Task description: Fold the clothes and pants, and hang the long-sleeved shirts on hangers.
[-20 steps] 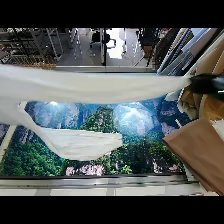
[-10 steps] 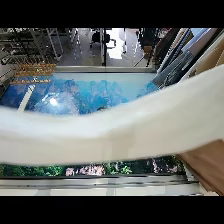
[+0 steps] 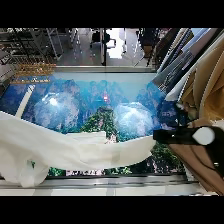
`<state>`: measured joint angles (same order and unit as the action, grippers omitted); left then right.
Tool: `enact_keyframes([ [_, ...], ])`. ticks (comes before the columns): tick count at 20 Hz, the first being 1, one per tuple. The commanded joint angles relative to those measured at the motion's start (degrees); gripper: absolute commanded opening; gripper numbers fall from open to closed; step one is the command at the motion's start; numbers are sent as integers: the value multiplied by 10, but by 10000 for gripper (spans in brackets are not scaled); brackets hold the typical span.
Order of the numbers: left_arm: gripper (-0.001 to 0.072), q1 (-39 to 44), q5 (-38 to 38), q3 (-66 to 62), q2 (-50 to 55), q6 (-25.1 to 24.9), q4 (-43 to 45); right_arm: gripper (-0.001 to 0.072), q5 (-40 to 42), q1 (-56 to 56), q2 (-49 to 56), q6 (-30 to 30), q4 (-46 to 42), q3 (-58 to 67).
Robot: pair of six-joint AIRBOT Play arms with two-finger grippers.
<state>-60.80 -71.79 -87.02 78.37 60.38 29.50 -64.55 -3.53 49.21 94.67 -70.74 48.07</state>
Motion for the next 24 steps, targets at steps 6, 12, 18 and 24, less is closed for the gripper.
enact_keyframes([
  [6, 9, -12, 40, 21, 88, 18, 73, 258, 347, -9, 295, -39, 47, 56],
  [12, 10, -14, 31, 21, 88, 18, 74, 403, 12, 89, 347, -239, 68, 110],
  [18, 11, -14, 14, 21, 88, 18, 73, 344, 9, 107, 351, -312, 103, 80],
  [24, 11, -14, 9, 21, 88, 18, 74, 345, 28, 102, 374, -318, 116, 80],
])
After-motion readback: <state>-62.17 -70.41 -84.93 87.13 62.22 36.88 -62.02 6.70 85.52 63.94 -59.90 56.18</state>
